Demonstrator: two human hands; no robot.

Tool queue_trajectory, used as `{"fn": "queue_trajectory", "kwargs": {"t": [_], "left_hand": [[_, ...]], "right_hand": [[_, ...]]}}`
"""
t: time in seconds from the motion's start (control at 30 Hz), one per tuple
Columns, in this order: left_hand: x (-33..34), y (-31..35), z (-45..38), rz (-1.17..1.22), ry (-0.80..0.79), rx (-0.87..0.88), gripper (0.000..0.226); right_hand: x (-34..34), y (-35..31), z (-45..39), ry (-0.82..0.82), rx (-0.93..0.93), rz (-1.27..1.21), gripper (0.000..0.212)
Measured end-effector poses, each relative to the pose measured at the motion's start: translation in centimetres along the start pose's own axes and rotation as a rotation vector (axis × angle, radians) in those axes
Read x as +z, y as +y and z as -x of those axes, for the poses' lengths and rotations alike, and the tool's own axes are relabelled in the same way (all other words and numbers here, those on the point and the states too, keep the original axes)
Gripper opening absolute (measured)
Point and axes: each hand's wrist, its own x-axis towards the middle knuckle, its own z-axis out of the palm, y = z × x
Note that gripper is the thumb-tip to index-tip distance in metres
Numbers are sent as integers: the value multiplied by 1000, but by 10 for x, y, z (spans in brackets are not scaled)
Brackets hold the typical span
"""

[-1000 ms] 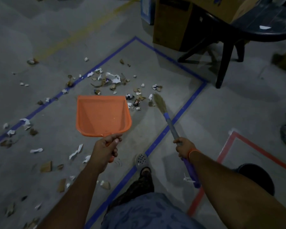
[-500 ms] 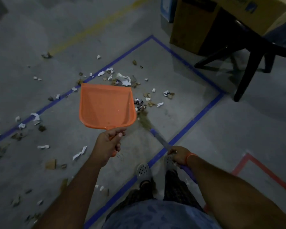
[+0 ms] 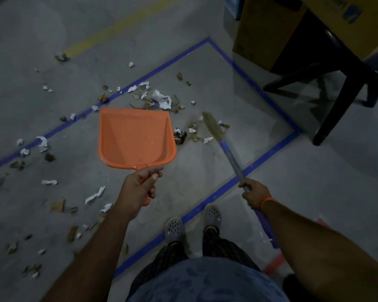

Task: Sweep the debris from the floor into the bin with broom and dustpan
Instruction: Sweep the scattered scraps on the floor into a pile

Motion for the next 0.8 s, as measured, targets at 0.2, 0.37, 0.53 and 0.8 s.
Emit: {"fn": "queue_trajectory", "kwargs": {"t": [0.2,0.37,0.53,0.8], "left_hand": [[35,13,-12,45,23,-9,28],[48,20,-20,57,58,-3,28],[46,24,-27,92,130,9,28],[31,39,-39,135,205,5,28]], "right_hand": [[-51,-15,-53,11,84,55,19],[-48,-30,-71,-163,77,159,23],[-21,-42,-74,-315,-63,288,32],[-27,-55,-81,-329,-164,171,32]]}}
